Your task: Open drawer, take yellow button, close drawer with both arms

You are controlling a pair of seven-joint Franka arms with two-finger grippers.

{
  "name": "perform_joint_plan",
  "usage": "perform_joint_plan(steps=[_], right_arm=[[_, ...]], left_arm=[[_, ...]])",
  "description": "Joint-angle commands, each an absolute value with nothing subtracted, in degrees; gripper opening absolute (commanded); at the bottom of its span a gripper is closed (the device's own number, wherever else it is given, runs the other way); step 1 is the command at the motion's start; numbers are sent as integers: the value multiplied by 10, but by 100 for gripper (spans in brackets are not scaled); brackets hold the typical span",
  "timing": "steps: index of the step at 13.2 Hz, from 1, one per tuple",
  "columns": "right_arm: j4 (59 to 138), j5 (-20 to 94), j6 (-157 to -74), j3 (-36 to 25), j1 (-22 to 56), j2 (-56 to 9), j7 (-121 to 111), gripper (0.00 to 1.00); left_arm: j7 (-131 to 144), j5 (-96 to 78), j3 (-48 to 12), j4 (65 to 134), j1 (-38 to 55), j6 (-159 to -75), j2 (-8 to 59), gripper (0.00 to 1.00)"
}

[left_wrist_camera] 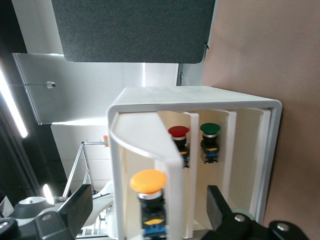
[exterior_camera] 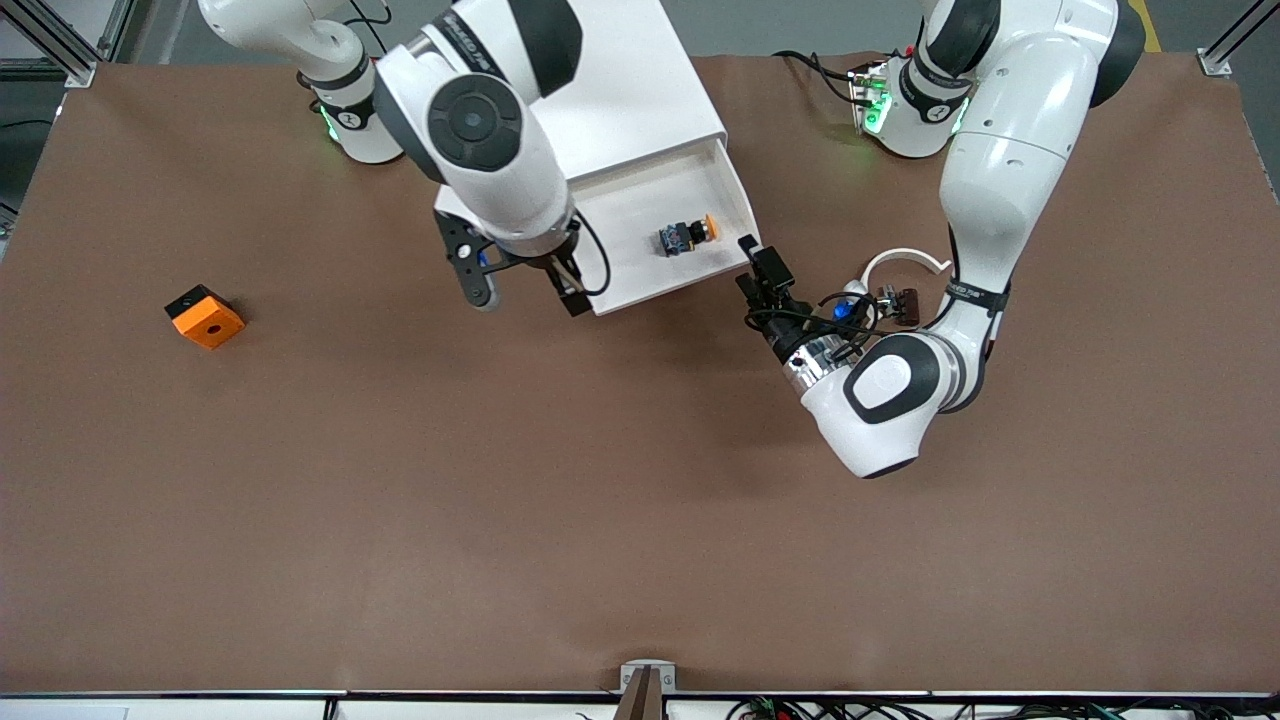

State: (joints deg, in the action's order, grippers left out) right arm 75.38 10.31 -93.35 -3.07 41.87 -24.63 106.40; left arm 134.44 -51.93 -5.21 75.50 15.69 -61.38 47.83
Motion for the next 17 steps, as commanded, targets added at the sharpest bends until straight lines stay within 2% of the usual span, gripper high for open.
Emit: perform_joint_plan(steps=[1,9,17], right_arm=[[708,117,-938,-35,445,-297,1117,100],[708,147,-974,-33,505,-329,1179,100],[708,155,-994,-33,538,-352,1180,100]], left_arm=[[1329,-516,-61,762,151,-604,433,100],[1117,-398,-63,762,150,-600,363,100],[813,-217,-65,737,134,-619,346,100]])
